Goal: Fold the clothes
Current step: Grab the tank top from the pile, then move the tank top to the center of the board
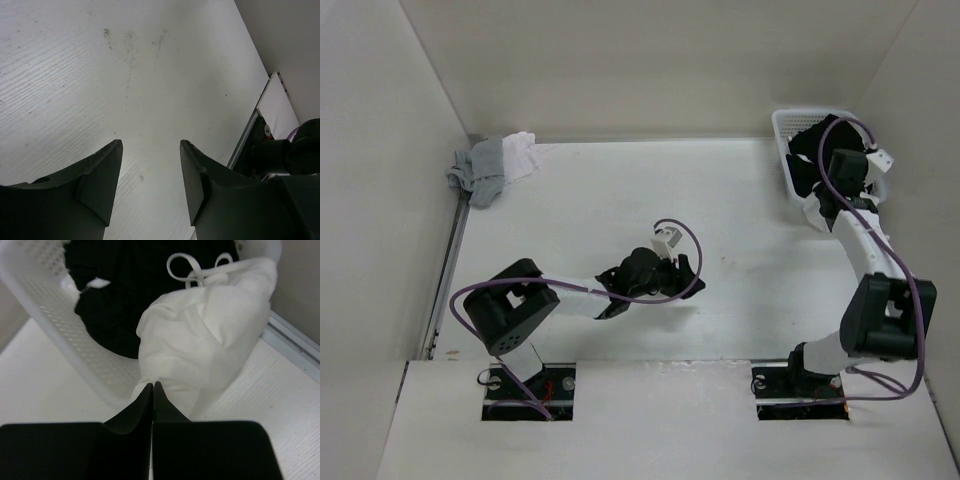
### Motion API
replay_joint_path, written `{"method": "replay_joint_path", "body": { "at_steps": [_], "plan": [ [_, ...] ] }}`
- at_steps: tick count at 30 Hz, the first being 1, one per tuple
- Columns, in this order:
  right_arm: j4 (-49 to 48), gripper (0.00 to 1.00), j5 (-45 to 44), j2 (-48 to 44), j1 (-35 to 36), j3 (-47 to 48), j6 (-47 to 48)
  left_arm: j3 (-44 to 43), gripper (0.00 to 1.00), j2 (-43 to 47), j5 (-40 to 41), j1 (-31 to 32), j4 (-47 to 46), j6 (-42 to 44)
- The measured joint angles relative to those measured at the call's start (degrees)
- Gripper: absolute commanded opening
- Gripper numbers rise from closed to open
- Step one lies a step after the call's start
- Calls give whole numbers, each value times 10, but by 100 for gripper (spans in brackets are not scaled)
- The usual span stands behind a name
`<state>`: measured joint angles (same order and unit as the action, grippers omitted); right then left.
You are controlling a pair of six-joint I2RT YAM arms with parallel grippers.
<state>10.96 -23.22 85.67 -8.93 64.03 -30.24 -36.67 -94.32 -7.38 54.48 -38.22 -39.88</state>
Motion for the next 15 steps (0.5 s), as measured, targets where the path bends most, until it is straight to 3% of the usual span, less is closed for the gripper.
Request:
{"method": "replay_joint_path", "body": {
  "at_steps": [4,7,11,15],
  "plan": [
    [-10,1,1,-121,20,-7,-2,11,48,0,0,-13,-13,-5],
    [-13,3,11,-201,87,33,1,37,48,5,3,-40,-26,-17],
    [-11,3,34,-215,217,118,18,76,48,46,12,-87,-31,-37],
    [-9,7,46,-182,334,126,24,135,51,179,42,-180,-32,-68]
  ]
}}
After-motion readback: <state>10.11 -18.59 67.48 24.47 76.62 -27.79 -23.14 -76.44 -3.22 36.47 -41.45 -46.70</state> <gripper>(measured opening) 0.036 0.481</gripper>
